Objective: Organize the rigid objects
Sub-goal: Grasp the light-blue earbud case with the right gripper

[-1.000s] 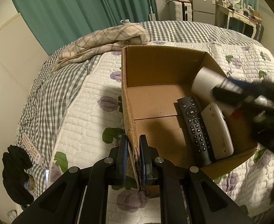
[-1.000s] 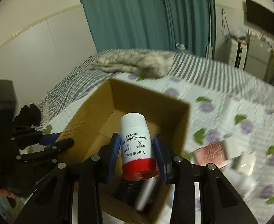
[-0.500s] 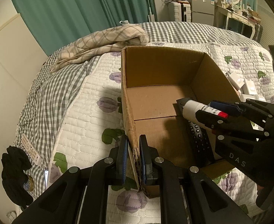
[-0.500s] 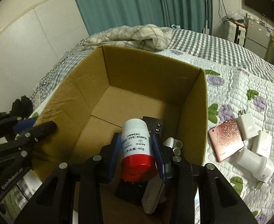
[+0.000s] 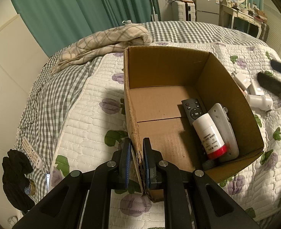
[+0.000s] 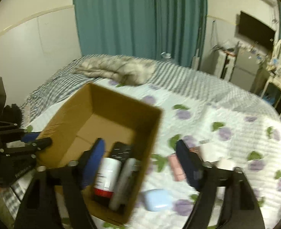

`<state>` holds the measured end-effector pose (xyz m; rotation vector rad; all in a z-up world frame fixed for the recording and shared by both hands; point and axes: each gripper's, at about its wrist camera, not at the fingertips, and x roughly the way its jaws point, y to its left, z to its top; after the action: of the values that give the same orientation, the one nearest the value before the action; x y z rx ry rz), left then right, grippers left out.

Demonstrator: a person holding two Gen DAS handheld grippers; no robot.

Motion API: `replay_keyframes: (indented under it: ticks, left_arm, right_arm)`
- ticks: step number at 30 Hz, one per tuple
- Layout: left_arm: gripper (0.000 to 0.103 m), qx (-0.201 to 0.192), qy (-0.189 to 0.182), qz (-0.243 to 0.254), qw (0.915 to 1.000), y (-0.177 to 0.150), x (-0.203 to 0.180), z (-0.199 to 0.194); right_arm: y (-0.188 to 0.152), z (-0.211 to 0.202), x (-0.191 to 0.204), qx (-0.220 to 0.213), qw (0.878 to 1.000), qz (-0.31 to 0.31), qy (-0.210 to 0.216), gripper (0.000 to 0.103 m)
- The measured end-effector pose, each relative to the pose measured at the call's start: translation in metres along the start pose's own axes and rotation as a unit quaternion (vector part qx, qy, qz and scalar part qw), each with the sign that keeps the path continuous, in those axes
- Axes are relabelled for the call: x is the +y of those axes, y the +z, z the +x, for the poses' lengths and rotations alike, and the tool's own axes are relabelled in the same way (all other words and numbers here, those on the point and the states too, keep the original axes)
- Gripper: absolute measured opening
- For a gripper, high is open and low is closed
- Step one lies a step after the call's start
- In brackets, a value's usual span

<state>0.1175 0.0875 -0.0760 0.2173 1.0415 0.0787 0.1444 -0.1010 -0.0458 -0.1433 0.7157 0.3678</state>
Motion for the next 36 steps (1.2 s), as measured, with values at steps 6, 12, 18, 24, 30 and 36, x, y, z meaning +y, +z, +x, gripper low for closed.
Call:
replay_keyframes:
  ticks: [6,12,18,24,30,36]
  left_arm:
    - [0.012,0.002,0.006,0.002,1.0,0.0,-0.002,0.0]
    - [0.012,0.004,0.007,0.0,1.0,0.001,-0.003,0.0]
    - [0.012,0.004,0.01,-0.001,0.9999,0.002,-0.003,0.001]
    - [0.012,0.003,0.008,-0.001,1.0,0.002,-0.004,0.002]
    - [0.012,0.002,0.006,-0.002,1.0,0.002,-0.003,0.001]
    - [0.012,0.001,0.005,-0.004,1.0,0.002,-0.002,0.001]
  right_arm:
    - [-0.017,-0.016,-0.036,-0.006,0.997,-0.018,-0.077,0.091]
    - [-0.058,0.007,-0.058,0.045,0.997,0.006,-0.054,0.091]
    - [-0.091,0.044,-0.046,0.109,0.994,0.015,-0.002,0.091]
    - [-0.107,0.07,-0.029,0.15,0.989,-0.002,0.012,0.091]
    - [-0.119,0.091,-0.027,0.184,0.982,0.007,0.028,0.078]
    - [-0.122,0.092,-0.028,0.186,0.982,0.013,0.036,0.074]
